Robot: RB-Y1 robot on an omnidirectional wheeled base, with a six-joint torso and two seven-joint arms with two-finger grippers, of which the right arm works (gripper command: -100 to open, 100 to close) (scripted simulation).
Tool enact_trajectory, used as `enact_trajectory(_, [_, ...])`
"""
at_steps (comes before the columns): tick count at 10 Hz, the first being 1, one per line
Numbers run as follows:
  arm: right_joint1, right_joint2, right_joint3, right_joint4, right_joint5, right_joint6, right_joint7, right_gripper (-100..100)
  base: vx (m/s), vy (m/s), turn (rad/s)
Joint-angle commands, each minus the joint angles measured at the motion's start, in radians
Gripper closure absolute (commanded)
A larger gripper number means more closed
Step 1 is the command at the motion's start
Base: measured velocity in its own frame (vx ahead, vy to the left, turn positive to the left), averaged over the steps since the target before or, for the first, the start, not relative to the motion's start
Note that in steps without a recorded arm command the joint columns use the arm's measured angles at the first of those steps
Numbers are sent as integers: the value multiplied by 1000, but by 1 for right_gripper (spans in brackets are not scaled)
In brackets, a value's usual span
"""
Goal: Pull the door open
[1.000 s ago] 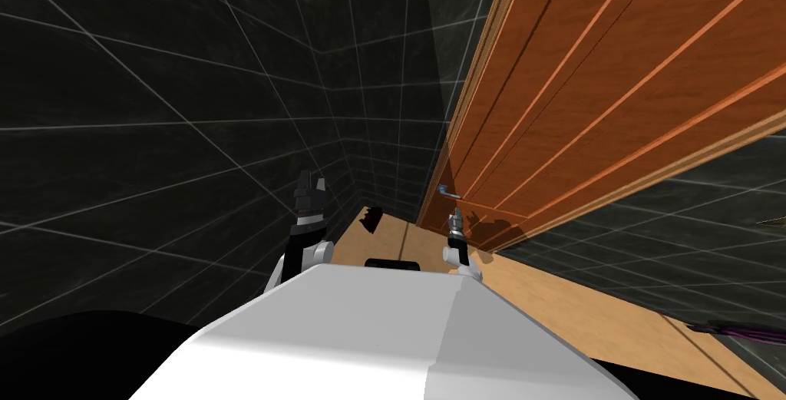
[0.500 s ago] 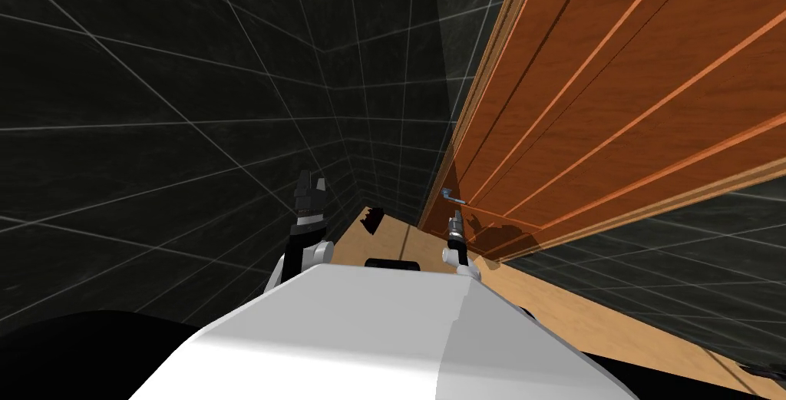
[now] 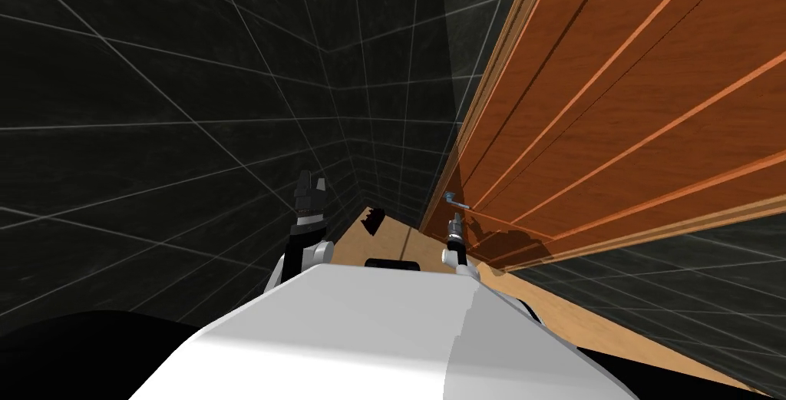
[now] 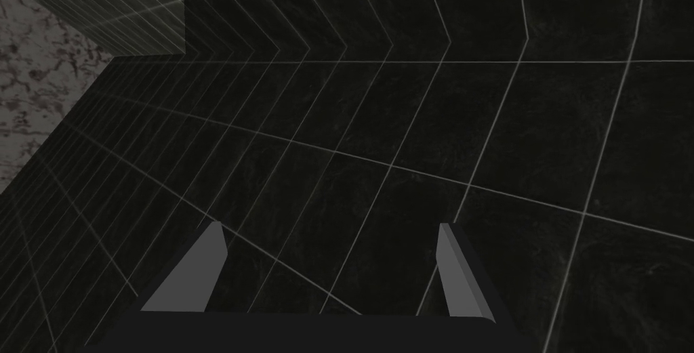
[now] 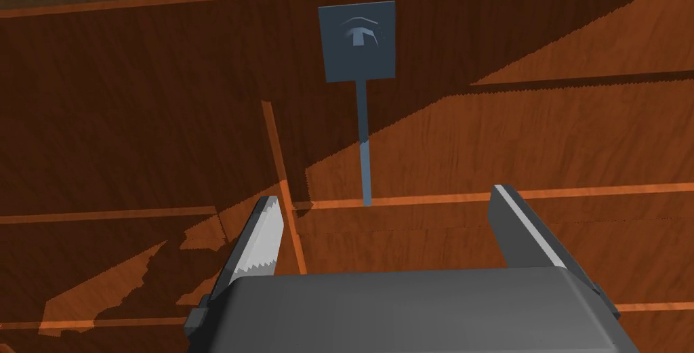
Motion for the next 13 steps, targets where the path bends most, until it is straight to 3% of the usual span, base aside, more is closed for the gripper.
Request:
enact_trajectory(1, [0, 0, 0, 0, 0, 0, 0, -100, 20, -22, 23])
enact_trajectory(10, [57, -57, -26, -6, 55, -16, -101, -100, 183, -48, 13])
enact_trajectory(11, [53, -53, -24, -4, 51, -17, -93, -100, 110, -25, 0])
enact_trajectory(12, [53, -53, -24, -4, 51, -17, -93, 100, -18, 4, 6])
enact_trajectory(13, [53, -53, -24, -4, 51, -17, -93, 100, -39, 9, -6])
